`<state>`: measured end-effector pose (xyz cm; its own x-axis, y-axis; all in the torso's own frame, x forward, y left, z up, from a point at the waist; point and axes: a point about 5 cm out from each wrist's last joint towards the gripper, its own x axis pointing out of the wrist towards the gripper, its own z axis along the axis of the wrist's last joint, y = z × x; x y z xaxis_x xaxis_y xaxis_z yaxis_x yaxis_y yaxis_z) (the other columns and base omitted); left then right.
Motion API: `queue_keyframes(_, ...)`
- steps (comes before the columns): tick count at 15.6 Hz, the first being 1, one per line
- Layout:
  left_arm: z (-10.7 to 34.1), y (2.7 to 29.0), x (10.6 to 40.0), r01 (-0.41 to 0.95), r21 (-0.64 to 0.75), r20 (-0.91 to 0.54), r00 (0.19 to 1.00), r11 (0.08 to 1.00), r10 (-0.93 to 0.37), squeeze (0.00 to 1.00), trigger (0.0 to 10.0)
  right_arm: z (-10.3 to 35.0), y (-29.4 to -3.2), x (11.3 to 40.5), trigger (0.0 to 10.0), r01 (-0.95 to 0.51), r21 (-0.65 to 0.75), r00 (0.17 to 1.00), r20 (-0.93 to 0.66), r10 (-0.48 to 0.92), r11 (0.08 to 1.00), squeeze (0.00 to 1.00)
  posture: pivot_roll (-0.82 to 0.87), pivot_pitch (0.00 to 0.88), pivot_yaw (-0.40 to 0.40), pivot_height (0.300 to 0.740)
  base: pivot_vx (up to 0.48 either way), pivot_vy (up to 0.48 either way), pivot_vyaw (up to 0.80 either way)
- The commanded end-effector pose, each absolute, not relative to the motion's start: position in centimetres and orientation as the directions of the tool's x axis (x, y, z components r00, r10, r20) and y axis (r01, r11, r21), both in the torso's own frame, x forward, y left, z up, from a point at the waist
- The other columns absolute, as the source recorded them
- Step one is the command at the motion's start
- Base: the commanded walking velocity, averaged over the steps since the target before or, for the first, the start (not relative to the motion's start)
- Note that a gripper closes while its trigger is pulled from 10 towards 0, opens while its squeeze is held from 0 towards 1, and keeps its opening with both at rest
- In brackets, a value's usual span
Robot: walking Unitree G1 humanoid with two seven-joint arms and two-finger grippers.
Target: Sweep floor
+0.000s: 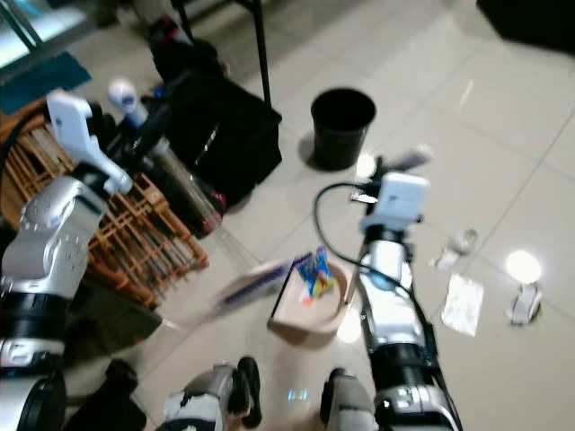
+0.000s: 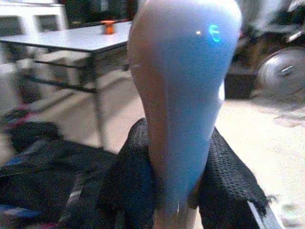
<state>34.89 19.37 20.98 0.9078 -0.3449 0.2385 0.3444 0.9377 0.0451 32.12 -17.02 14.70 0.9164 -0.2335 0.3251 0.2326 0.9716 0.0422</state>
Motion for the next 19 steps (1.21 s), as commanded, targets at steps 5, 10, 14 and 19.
queue_keyframes(5,21.9,21.2,34.3,0.171,0.110,0.290,0.937,0.979,-0.196,0.00,10.0,16.3,-18.2,30.5,10.0,0.231,0.062,0.910,0.339,-0.238,0.971,0.00,0.12,0.085,0.090,0.740,0.000,0.000,0.00)
queue_keyframes(10,19.6,21.3,33.1,0.166,0.142,0.219,0.956,0.976,-0.194,0.00,10.0,16.5,-19.4,29.8,10.0,0.273,0.121,0.895,0.332,-0.299,0.954,0.00,0.13,0.064,0.099,0.740,0.000,0.000,0.00)
queue_keyframes(14,18.3,21.1,32.0,0.147,0.134,0.167,0.972,0.980,-0.168,0.00,10.0,17.7,-19.7,29.3,10.0,0.254,0.137,0.884,0.369,-0.287,0.958,0.00,0.13,0.062,0.095,0.740,0.000,0.000,0.00)
queue_keyframes(19,17.6,18.6,29.9,0.224,0.120,0.185,0.952,0.967,-0.243,0.00,10.0,21.0,-20.8,29.4,10.0,0.256,0.095,0.879,0.391,-0.272,0.962,0.00,0.11,0.054,0.077,0.740,0.000,0.000,0.00)
